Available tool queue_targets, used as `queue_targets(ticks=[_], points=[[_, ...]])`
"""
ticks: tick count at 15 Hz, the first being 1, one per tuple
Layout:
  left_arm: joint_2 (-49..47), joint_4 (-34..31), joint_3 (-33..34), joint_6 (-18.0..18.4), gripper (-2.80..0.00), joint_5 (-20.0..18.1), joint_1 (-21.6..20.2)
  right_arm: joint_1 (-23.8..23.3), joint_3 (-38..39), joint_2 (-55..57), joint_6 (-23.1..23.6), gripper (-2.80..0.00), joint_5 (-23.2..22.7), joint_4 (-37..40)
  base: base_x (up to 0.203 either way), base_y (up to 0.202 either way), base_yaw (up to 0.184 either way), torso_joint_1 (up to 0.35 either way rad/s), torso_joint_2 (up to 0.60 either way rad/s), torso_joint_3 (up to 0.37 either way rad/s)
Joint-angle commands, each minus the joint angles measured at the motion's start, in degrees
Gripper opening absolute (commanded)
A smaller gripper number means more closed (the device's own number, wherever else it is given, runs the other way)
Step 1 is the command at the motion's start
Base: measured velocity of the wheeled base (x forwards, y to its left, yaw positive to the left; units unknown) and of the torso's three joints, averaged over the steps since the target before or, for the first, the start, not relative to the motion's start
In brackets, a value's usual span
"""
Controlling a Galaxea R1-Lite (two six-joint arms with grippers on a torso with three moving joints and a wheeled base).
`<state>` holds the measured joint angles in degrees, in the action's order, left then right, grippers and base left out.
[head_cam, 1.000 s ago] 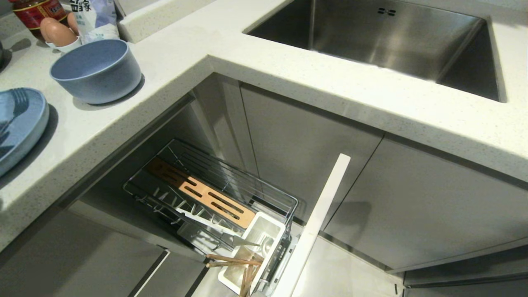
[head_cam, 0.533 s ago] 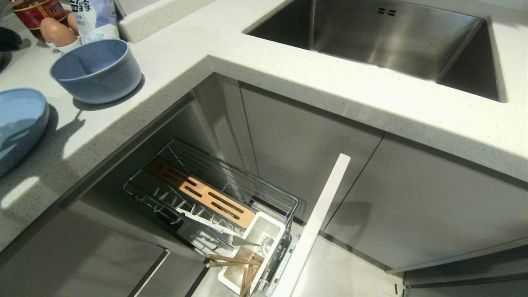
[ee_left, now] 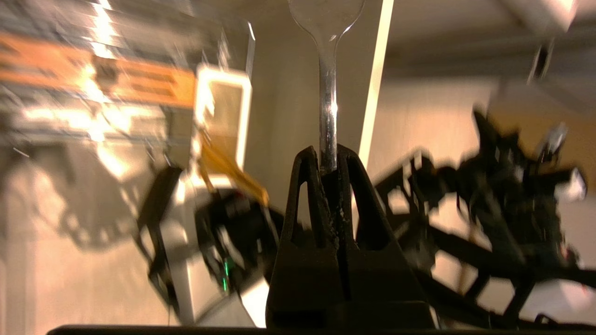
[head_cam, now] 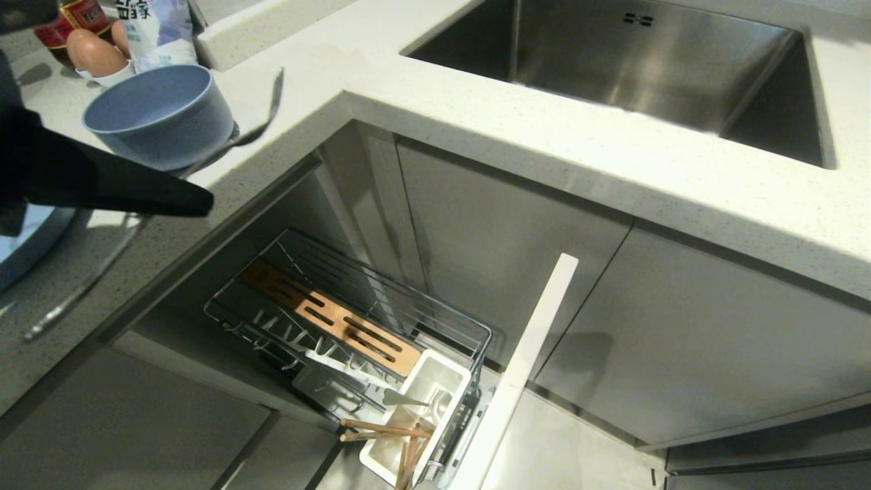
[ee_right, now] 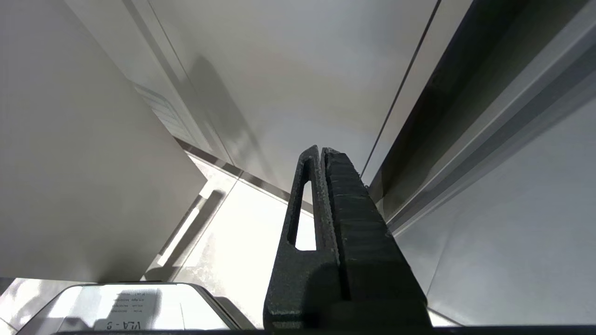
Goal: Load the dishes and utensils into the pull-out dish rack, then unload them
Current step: Pick up the fork and place it in the cupboard
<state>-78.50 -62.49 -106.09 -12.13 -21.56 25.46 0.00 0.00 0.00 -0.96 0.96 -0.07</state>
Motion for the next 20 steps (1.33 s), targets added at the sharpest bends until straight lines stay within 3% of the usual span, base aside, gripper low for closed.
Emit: queue_targets(ticks=[1,3,5,8,10,14,20], points=[[-4.48,-2.63,-0.21,-0.17,-2.80,0.04,3.38,0.00,0.00,0.00,0.00,-2.80,0.00,-0.01,0.000,0.000,0.000,0.000,0.00,0.000],[-8.23,-6.72,-0.91,-0.32,-2.80,1.65,6.73,0.00,0.00,0.00,0.00,-2.80,0.00,-0.01,0.000,0.000,0.000,0.000,0.00,0.000],[-12.88,-11.22,-1.58,-1.35,-2.80,7.03,10.58,0.00,0.02,0.00,0.00,-2.80,0.00,-0.01,0.000,0.000,0.000,0.000,0.00,0.000],[-18.75,-13.50,-1.74,-6.75,-2.80,13.38,15.21,0.00,0.05,0.00,0.00,-2.80,0.00,-0.01,0.000,0.000,0.000,0.000,0.00,0.000],[-22.53,-14.30,-1.78,-8.77,-2.80,13.90,16.96,0.00,0.08,0.00,0.00,-2.80,0.00,-0.01,0.000,0.000,0.000,0.000,0.00,0.000],[-28.81,-18.63,-1.83,-9.40,-2.80,13.70,19.55,0.00,0.00,0.00,0.00,-2.80,0.00,-0.01,0.000,0.000,0.000,0.000,0.00,0.000],[-34.29,-21.79,-1.83,-9.34,-2.80,14.03,19.67,0.00,0.01,0.00,0.00,-2.80,0.00,-0.01,0.000,0.000,0.000,0.000,0.00,0.000]])
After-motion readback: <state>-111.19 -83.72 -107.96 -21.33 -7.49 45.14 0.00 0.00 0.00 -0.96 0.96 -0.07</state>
